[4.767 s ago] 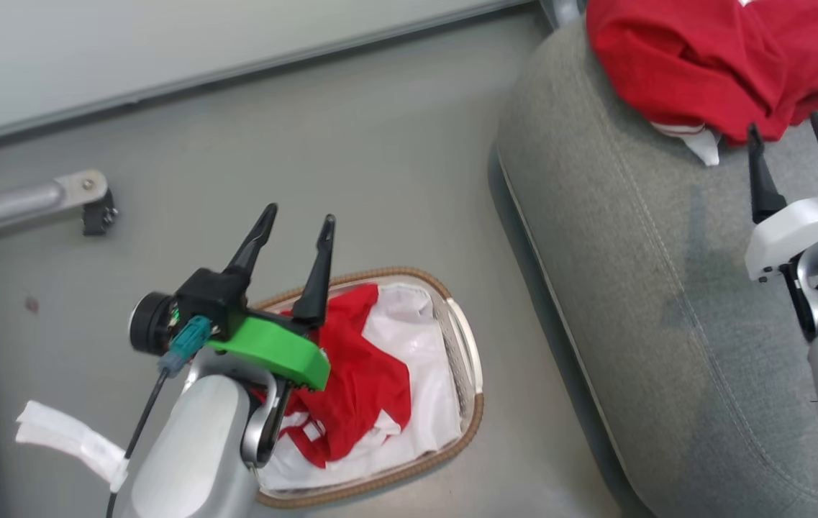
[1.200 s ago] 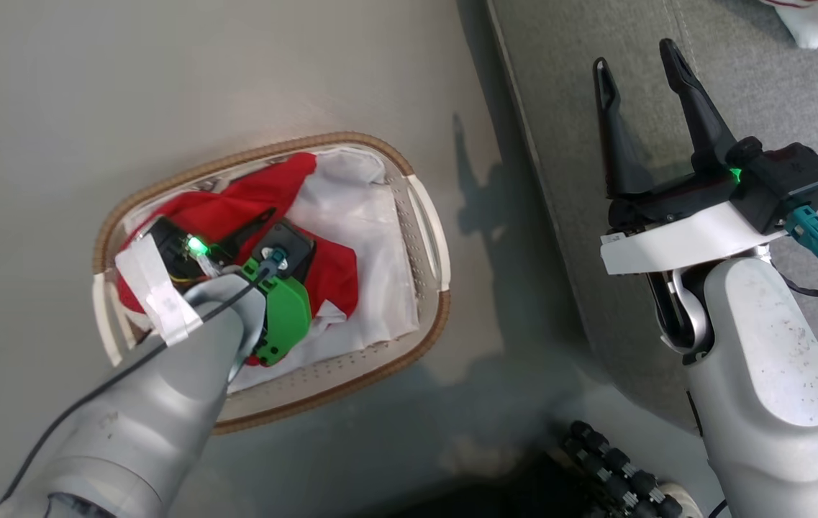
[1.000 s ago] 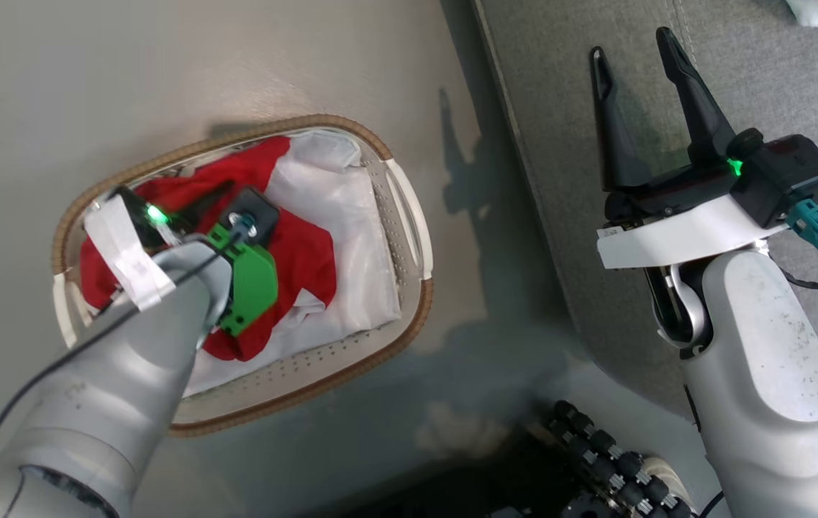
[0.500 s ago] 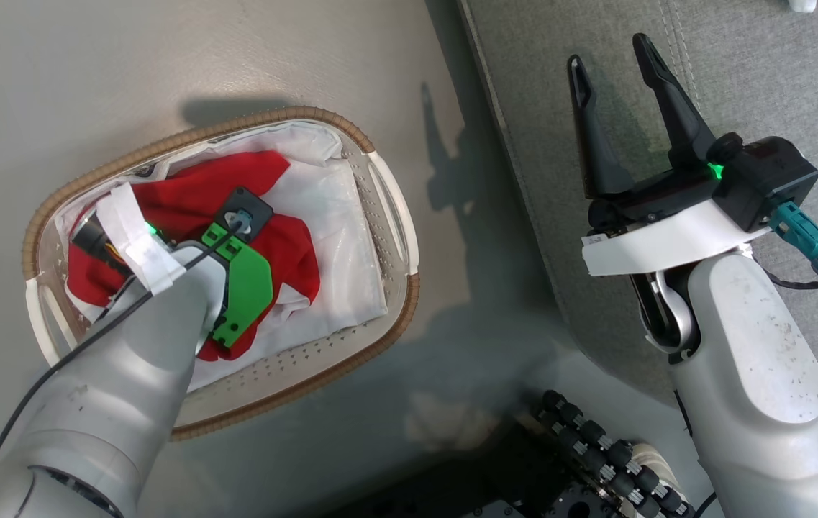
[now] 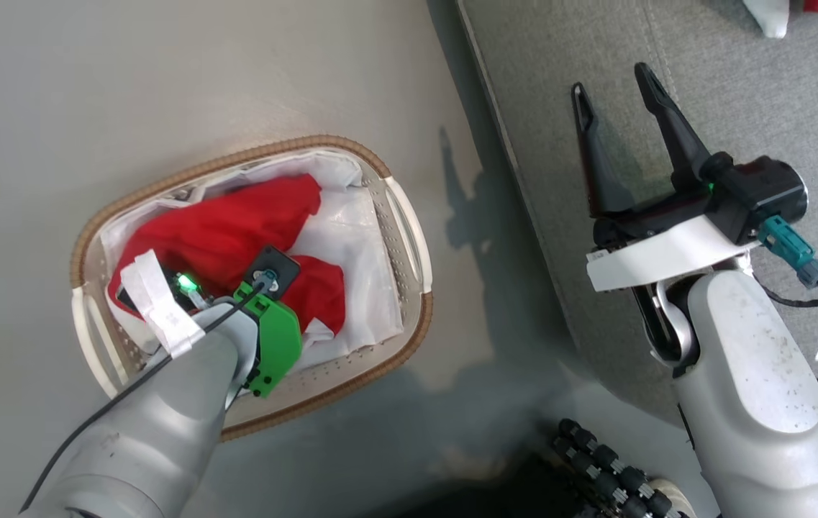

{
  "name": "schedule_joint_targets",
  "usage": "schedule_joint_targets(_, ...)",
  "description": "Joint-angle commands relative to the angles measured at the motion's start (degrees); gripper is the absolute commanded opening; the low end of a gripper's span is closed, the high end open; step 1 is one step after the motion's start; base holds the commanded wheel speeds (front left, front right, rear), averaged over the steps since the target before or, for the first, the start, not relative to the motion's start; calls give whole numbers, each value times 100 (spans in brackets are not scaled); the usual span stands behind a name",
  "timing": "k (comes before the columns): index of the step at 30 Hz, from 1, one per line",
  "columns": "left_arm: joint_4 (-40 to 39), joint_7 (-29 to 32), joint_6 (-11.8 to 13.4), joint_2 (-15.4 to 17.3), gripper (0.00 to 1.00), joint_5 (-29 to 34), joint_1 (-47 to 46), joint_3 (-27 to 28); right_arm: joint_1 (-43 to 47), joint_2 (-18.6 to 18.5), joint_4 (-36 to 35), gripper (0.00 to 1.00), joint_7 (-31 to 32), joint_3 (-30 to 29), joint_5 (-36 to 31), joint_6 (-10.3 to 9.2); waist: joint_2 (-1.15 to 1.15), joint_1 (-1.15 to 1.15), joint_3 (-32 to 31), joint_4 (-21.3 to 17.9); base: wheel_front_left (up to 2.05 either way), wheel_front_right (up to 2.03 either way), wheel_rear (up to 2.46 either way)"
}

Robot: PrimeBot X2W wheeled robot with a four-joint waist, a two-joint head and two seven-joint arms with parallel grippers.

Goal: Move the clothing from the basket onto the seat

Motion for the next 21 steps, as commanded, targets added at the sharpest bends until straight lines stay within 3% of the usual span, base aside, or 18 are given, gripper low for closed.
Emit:
schedule_joint_targets(1, -39, -89, -14, -12, 0, -65, 127, -16, 109, -14, 42, 100, -14, -41, -84, -6, 0, 0, -355, 195, 0, 0, 0)
schedule_joint_targets(13, -677, -713, -15, 31, 0, -679, 522, 84, 712, -15, 363, 100, -14, -368, -464, -6, 0, 0, -1785, 701, 0, 0, 0)
schedule_joint_targets(21, -2050, -757, 17, 348, 0, -786, 519, 386, 1220, -17, 520, 100, -14, -448, -602, -6, 0, 0, -2786, 891, 0, 0, 0)
